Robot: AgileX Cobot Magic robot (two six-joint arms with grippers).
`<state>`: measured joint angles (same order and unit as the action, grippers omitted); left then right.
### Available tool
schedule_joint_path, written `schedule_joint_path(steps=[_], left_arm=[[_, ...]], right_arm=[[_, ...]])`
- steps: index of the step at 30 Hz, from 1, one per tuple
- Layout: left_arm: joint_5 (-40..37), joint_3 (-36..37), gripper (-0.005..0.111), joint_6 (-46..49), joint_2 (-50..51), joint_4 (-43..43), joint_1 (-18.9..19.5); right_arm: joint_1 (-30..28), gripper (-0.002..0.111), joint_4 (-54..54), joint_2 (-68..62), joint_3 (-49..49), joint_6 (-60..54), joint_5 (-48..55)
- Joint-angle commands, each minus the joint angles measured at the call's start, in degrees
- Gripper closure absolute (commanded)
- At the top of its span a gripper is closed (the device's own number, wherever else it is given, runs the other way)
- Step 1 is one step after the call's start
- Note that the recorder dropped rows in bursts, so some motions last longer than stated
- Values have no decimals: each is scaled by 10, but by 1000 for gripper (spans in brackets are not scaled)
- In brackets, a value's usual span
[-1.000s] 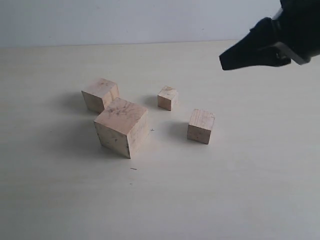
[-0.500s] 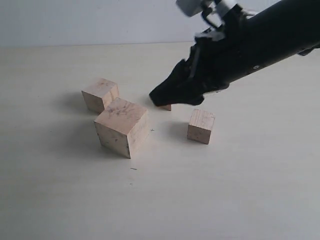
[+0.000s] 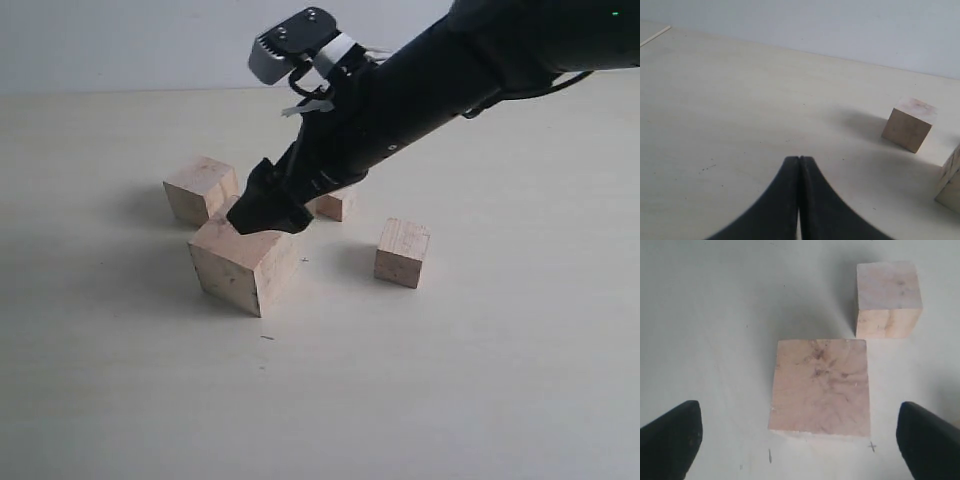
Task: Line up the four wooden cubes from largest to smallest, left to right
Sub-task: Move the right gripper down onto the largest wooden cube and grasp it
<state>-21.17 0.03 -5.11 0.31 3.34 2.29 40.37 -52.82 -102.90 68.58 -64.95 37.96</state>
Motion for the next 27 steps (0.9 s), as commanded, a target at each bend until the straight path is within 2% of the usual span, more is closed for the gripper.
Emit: schedule_joint_path(steps=[1, 5, 9, 27], left_arm=[[2, 0, 107, 2, -3, 4, -2], [2, 0, 107, 2, -3, 4, -2], [2, 0, 107, 2, -3, 4, -2], [2, 0, 107, 2, -3, 3, -2]], right_arm=[[31, 3, 53, -38, 48, 31, -20], [58, 3, 183, -66, 83, 133, -42], [70, 3, 251, -87, 103, 192, -52], [69, 3, 223, -152, 107, 202, -73]])
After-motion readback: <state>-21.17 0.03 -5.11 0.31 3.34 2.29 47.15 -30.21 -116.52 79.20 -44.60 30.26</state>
